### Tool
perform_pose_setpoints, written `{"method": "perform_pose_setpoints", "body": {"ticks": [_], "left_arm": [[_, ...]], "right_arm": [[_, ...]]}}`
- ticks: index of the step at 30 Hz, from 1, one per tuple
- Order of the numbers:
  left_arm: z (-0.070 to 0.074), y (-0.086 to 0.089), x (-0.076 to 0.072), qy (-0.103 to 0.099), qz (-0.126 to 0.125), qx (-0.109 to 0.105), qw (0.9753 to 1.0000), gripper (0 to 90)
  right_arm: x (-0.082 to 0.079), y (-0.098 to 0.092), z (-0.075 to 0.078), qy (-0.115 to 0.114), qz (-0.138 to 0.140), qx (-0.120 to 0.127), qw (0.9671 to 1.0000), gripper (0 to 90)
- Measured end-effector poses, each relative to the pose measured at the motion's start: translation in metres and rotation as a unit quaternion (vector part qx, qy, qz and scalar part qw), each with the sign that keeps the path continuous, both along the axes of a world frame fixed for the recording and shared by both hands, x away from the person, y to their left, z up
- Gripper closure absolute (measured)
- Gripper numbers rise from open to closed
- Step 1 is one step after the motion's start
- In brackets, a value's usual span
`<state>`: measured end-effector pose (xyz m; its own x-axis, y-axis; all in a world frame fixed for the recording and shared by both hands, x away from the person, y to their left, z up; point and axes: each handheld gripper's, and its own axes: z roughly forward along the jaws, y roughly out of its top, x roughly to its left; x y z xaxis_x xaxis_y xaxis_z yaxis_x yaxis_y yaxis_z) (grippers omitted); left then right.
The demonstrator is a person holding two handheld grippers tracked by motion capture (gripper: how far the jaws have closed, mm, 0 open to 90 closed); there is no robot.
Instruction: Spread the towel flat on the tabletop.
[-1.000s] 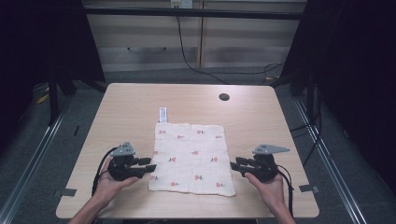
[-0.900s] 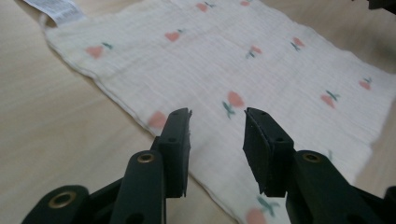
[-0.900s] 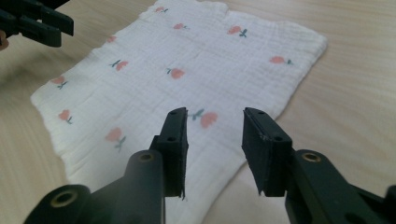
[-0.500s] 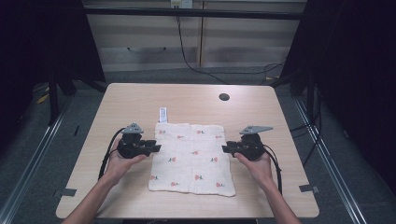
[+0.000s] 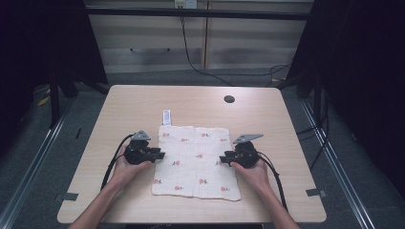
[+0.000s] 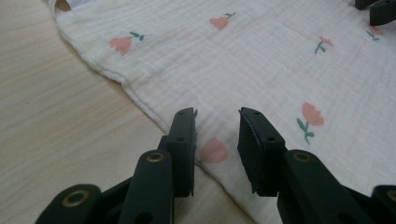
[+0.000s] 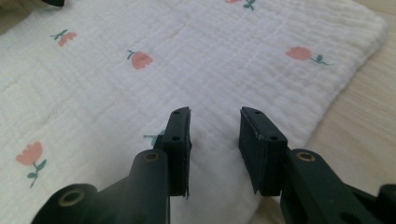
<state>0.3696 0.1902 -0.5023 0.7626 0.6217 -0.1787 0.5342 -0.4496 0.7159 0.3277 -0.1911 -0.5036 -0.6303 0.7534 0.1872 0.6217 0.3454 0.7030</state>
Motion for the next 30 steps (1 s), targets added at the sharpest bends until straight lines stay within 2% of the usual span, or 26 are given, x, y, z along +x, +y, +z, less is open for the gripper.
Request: {"method": "perform_pose_setpoints", "body": {"ticks": [6,9,11,13,15,16,19,23,29,30], "left_arm": [[-0.002,0.001,-0.005,-0.02,-0.007,0.003,0.9998,68.4],[-0.002,0.0,-0.011,-0.024,-0.009,0.007,0.9996,68.4],[-0.003,-0.002,-0.016,-0.022,-0.011,0.001,0.9997,68.4],[-0.002,-0.006,-0.022,-0.029,-0.024,0.014,0.9992,68.6],[-0.001,-0.009,-0.026,-0.028,-0.021,0.017,0.9992,69.0],[-0.001,-0.01,-0.027,-0.031,-0.027,0.023,0.9989,69.1],[-0.001,-0.009,-0.034,-0.032,-0.03,0.02,0.9989,69.8],[-0.001,-0.004,-0.041,-0.022,-0.035,0.01,0.9991,70.7],[0.0,-0.002,-0.056,-0.02,-0.051,0.013,0.9984,70.6],[0.001,-0.001,-0.058,-0.012,-0.054,0.012,0.9984,70.6]], "right_arm": [[-0.001,0.0,0.0,0.001,0.003,-0.005,1.0,67.8],[-0.008,-0.004,0.001,0.002,0.0,-0.01,0.9999,68.2],[-0.013,-0.006,0.001,0.001,0.002,-0.009,1.0,69.3],[-0.019,-0.007,0.002,0.0,0.006,-0.018,0.9998,70.3],[-0.023,-0.008,0.002,0.002,0.006,-0.016,0.9998,70.3],[-0.024,-0.008,0.002,0.0,0.009,-0.019,0.9998,70.3],[-0.027,-0.01,0.003,0.0,0.009,-0.022,0.9997,70.5],[-0.03,-0.014,0.003,0.007,0.005,-0.013,0.9999,71.1],[-0.038,-0.015,0.003,0.006,0.012,-0.015,0.9998,71.0],[-0.038,-0.016,0.003,0.008,0.012,-0.012,0.9998,71.1]]}}
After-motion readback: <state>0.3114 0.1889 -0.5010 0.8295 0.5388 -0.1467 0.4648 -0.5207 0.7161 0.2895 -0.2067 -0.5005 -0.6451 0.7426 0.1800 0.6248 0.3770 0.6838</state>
